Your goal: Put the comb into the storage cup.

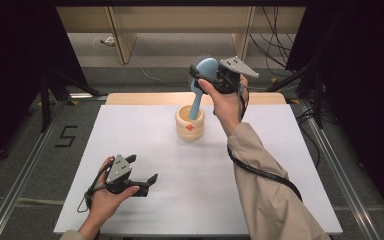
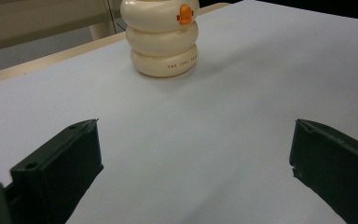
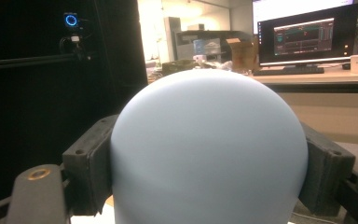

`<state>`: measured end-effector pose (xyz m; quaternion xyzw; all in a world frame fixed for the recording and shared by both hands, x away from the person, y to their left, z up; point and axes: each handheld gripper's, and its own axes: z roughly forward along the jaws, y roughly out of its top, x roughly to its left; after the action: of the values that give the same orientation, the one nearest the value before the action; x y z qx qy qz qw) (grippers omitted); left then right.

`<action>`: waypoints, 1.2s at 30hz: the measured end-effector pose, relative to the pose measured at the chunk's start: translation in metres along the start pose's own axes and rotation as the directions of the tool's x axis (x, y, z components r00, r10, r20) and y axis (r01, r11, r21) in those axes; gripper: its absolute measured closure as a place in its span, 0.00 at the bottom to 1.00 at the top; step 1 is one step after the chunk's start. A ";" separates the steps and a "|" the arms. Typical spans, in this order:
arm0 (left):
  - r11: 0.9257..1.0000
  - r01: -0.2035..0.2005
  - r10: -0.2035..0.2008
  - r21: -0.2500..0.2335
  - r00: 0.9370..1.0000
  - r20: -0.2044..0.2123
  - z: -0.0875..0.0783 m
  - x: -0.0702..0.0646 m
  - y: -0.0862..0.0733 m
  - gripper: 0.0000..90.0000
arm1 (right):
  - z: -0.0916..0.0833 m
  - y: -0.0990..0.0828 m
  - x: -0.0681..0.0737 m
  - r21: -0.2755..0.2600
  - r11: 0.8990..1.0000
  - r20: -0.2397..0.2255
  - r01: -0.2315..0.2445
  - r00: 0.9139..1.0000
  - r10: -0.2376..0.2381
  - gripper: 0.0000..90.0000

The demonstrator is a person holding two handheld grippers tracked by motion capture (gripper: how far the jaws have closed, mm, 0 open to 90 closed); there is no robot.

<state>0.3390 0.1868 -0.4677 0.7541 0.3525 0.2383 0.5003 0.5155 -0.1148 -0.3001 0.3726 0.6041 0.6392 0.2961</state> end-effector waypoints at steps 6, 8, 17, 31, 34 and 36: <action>1.000 0.000 0.000 0.000 1.000 0.000 0.000 0.000 0.000 0.02 | 0.002 -0.001 0.000 0.002 1.000 0.001 0.004 1.000 -0.004 0.23; 1.000 0.001 -0.001 -0.001 1.000 0.000 0.000 0.000 0.000 0.02 | 0.002 -0.002 0.000 0.003 1.000 0.000 0.003 1.000 -0.003 0.23; 1.000 -0.001 0.001 0.001 1.000 0.001 0.000 0.000 0.000 0.02 | 0.004 -0.004 0.000 0.004 1.000 0.005 0.008 1.000 -0.008 0.23; 1.000 0.002 -0.002 -0.001 1.000 0.001 0.000 0.000 0.000 0.02 | 0.007 -0.008 -0.002 0.006 1.000 0.015 0.011 1.000 -0.011 0.23; 1.000 0.002 -0.002 0.000 1.000 0.001 0.000 0.000 0.000 0.02 | 0.008 -0.009 -0.002 0.009 1.000 0.014 0.012 1.000 -0.012 0.23; 1.000 0.002 -0.002 0.000 1.000 0.002 0.000 0.000 0.000 0.02 | 0.009 -0.010 -0.002 0.007 1.000 0.015 0.010 1.000 -0.010 0.23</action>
<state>0.3390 0.1869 -0.4679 0.7540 0.3527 0.2372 0.5009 0.5235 -0.1108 -0.3103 0.3755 0.6061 0.6325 0.3027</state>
